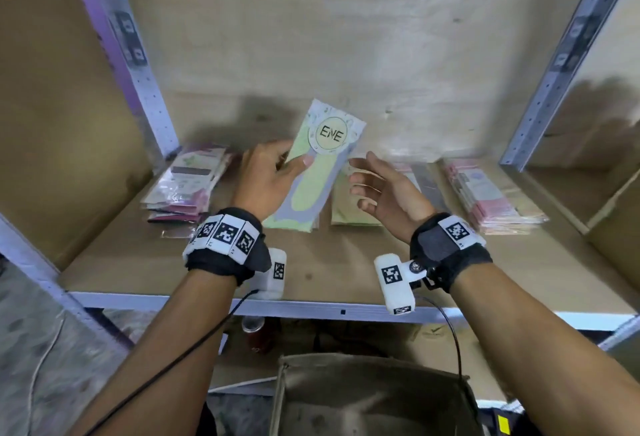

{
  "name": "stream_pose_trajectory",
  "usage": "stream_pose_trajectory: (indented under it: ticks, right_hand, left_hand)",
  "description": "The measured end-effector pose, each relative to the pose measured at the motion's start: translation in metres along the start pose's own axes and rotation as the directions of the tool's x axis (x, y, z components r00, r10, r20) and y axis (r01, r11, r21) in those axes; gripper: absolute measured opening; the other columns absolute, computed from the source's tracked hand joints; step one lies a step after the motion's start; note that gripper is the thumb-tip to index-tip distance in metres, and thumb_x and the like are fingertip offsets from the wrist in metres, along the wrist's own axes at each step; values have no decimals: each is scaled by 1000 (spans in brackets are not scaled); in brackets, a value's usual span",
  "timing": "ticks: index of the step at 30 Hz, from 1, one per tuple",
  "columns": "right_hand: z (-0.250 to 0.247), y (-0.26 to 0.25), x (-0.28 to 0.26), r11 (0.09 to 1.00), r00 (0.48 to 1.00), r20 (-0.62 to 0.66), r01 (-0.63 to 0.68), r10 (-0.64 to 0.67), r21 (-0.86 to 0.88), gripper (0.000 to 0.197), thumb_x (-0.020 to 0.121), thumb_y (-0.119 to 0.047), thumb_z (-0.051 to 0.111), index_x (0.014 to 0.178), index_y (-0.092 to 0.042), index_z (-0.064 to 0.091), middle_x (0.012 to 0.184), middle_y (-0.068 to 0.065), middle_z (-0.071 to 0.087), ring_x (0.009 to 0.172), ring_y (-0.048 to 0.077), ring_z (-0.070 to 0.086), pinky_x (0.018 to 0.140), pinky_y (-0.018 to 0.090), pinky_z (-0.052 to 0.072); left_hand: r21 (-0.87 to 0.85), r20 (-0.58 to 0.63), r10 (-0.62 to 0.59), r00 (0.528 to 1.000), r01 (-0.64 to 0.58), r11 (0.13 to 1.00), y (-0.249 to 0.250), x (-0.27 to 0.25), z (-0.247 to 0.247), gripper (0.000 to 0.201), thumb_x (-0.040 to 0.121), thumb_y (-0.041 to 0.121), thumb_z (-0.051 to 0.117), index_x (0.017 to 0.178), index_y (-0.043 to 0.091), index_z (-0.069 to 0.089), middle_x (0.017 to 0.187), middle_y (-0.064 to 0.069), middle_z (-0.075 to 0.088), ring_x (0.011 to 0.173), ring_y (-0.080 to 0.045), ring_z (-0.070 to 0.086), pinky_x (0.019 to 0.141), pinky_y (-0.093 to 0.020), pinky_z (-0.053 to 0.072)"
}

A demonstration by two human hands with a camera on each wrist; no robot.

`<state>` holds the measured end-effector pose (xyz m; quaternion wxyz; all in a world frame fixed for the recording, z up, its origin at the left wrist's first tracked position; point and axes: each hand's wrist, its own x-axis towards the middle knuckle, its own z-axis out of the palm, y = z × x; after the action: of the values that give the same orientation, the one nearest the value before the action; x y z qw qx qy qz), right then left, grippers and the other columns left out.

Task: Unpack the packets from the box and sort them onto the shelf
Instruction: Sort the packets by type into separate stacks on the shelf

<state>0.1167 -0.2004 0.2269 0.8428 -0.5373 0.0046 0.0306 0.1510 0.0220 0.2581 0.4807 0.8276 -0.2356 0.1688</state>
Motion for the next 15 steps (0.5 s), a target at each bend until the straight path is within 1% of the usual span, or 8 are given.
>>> stream_pose_trajectory:
  ticks: [2,4,6,8,10,12,13,15]
  right_hand:
    - [-15,4,-8,993,999,4,44,-43,-108,20,89,-28,69,103,-14,71,87,-2,66,71,15,49,60,25,38]
    - [-21,5,-11,958,996,-4,88,-93,-273,14,84,-24,74,95,-17,70,93,-3,70,67,14,48,58,24,40]
    - [-25,2,-9,896,987,-67,101,-144,-432,31,76,-30,83,97,-17,65,83,-2,64,68,14,53,57,24,44]
    - [-31,0,-6,824,976,-100,106,-193,-556,42,76,-31,84,104,-12,60,77,-3,56,66,12,55,55,21,46]
    - [-43,0,-4,779,972,-114,93,-207,-620,46,78,-23,83,111,-6,56,78,-3,52,67,13,53,48,13,42]
    - [-56,0,-2,765,968,-165,42,-191,-642,49,79,-18,82,117,-5,53,81,-1,51,74,16,53,44,13,41]
    - [-63,-2,-2,760,965,-195,8,-177,-650,49,79,-17,81,117,-6,53,82,0,51,75,17,54,45,16,44]
    - [-73,-7,-4,756,963,-231,-46,-141,-653,42,80,-20,81,112,-9,57,83,1,52,72,17,56,48,23,51]
  left_hand:
    - [-148,7,-81,997,81,986,6,1,17,26,93,32,68,95,7,73,86,-16,73,64,-13,49,58,-22,42]
    - [-271,30,-168,985,170,948,7,4,34,28,92,32,69,96,5,70,88,-11,69,75,-13,52,71,-26,44]
    - [-410,33,-249,968,240,880,5,6,52,22,92,30,70,100,9,73,97,-2,74,82,-15,64,80,-30,51]
    - [-495,20,-343,939,307,813,1,6,70,23,91,28,72,107,13,75,101,3,78,93,-12,72,83,-28,57]
    - [-583,23,-433,901,364,726,-2,7,87,24,89,26,74,108,12,75,105,-2,77,105,-23,71,94,-40,57]
    - [-646,45,-493,869,402,649,-5,10,100,23,88,23,75,107,11,74,110,-7,76,111,-31,68,100,-46,53]
    - [-658,62,-512,857,421,625,-6,12,105,23,88,23,75,108,11,74,111,-7,76,110,-30,69,99,-44,53]
    - [-673,108,-525,844,451,586,-8,13,114,26,88,23,76,110,10,73,111,-6,76,105,-25,69,87,-36,54]
